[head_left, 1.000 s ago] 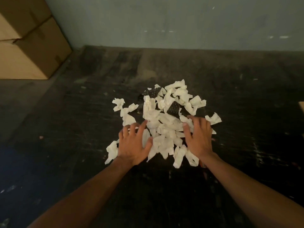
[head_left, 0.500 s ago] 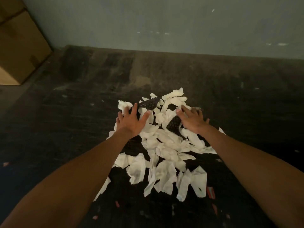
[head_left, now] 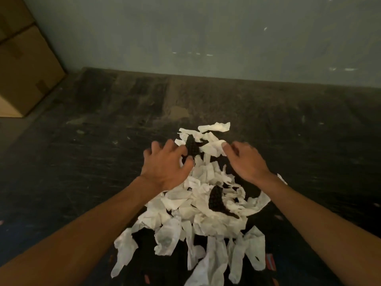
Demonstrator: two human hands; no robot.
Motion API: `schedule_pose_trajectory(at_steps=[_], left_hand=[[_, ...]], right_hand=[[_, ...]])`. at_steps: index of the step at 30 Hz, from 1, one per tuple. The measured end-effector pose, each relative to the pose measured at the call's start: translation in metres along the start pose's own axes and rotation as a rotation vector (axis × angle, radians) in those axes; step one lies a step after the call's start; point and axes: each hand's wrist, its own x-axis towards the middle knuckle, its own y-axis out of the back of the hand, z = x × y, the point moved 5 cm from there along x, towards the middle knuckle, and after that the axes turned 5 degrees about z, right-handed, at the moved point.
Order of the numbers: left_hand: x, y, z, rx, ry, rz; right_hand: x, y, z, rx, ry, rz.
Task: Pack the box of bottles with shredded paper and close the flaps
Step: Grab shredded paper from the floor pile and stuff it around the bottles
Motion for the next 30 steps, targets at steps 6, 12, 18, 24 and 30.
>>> schedule_pose_trajectory(at_steps=[6,12,18,24,30], left_hand=[[0.09,-0.033,-0.002,-0.059,-0.064,-0.162],[0.128,-0.082,-0.016,0.004,-0.061,-0.444],[0.095,-0.061,-0.017,-0.098,-0.156,-0.383],[0.034,-0.041,-0.012,-0.148,-0.169,-0.459],[-0.037,-0.012,-0.004,-0.185,-0.159,-0.325]], right_hand=[[0.09,-0.04,0.002,-0.111,-0.007,-0.183],[0.124,-0.073,0.006,-0.329,0.084,-0.344],[0.079,-0.081,0.006,-0.251,0.185,-0.413],[-0.012,-0.061,-0.012,-0.225,0.15,-0.51],[-0.074,-0.011,-0.011,-0.013,0.169,-0.352]])
